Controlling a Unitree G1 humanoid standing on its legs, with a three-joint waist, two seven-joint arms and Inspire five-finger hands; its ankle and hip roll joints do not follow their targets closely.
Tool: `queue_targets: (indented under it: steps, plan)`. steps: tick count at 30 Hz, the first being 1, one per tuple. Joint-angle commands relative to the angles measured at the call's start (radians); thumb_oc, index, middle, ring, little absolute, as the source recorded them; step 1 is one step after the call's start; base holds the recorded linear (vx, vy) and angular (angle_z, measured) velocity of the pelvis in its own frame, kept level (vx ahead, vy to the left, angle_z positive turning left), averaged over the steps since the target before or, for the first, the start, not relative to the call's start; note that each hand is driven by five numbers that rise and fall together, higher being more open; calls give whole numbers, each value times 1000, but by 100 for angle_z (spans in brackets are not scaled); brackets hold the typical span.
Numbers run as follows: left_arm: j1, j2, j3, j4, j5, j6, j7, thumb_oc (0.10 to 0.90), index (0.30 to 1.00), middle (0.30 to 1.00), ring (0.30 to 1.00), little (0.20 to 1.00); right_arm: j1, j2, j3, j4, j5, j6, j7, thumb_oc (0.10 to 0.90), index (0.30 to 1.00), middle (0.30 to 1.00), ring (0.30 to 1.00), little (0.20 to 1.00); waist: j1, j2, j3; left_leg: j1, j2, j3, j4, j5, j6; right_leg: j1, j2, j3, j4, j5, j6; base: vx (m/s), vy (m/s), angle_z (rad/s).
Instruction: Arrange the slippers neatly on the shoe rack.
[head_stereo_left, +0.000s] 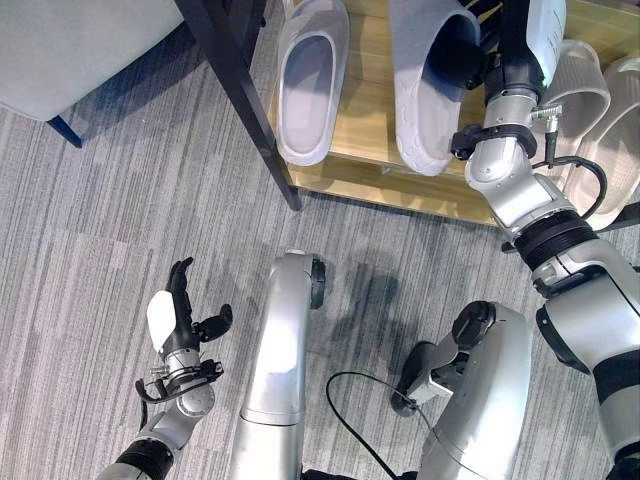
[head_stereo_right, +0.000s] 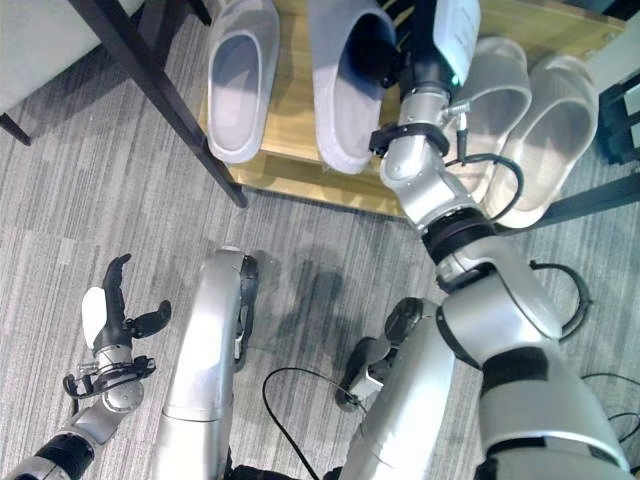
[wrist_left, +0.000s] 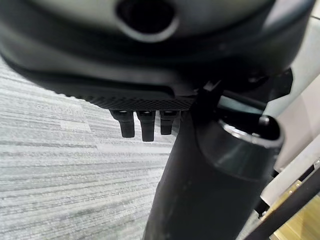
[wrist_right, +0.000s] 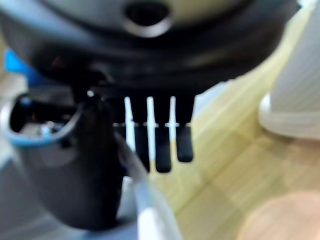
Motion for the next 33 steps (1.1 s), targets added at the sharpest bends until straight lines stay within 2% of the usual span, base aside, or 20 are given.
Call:
queue_targets:
  steps: [1,7,17,23,29,33]
  plan:
    - [35,78,4,-89,48,-16,94,800,900,900,900,900,-166,-22,-5,-39,-40,-63,-80,800,900,900,900,900,55,12,-34,34,-1,-18,73,-187,52,-2,-12,53,38,27,-93,8,20,4]
    - [33,65,19,-58,50,-9,126,800,900,900,900,900,-179,6,30,15,-78,-33,-78,800,900,900,900,900,42,10,-34,34,2,-14,87,-188,51,-2,-5,62,53,20,-96,5,7,1]
    - [37,56,16,-43,40,4,94,800,900,900,900,900,-127,10,35,44,-87,-8,-33,800,900,900,900,900,24,10,-34,34,-1,-15,106,-188,49,-2,-4,65,68,11,-101,0,0,0]
    - [49,55,1,-18,43,10,56,800,900,900,900,900,-75,-23,-5,-49,-64,-45,-18,800,900,900,900,900,11,7,-34,34,-4,-12,115,-187,47,-2,0,68,75,8,-103,0,0,0]
    - [70,63,-19,-2,60,10,36,800,900,900,900,900,-4,-28,-104,-159,63,-149,-15,800,900,900,900,900,2,12,-34,34,-4,-8,126,-187,48,-2,3,73,86,5,-104,0,0,0]
    - [72,54,-14,23,50,12,17,800,900,900,900,900,36,-36,-137,-223,78,-179,-3,800,900,900,900,900,-5,12,-34,34,-5,-8,133,-185,47,-2,3,74,92,2,-104,0,-3,1]
